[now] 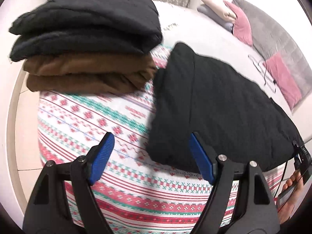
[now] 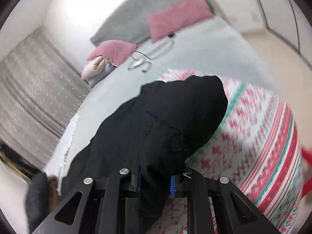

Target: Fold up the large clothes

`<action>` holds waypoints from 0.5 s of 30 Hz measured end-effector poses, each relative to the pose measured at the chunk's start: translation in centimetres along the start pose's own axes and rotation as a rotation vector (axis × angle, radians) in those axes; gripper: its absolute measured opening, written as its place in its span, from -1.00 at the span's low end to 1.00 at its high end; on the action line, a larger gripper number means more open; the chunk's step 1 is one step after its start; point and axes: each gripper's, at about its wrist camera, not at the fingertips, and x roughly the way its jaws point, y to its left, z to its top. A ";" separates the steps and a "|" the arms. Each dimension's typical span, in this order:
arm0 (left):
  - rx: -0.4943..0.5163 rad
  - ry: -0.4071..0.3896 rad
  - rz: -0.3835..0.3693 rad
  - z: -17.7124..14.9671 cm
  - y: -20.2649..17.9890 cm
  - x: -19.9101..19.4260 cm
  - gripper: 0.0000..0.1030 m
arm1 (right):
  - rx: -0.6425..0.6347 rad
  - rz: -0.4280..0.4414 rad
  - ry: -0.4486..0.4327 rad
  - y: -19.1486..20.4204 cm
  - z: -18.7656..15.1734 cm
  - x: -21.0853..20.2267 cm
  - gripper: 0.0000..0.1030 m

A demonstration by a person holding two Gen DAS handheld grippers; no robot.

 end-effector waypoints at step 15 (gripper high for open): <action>-0.153 -0.063 -0.088 2.1 3.9 -2.5 0.53 | -1.121 0.175 -0.379 26.4 -15.8 -7.5 -0.64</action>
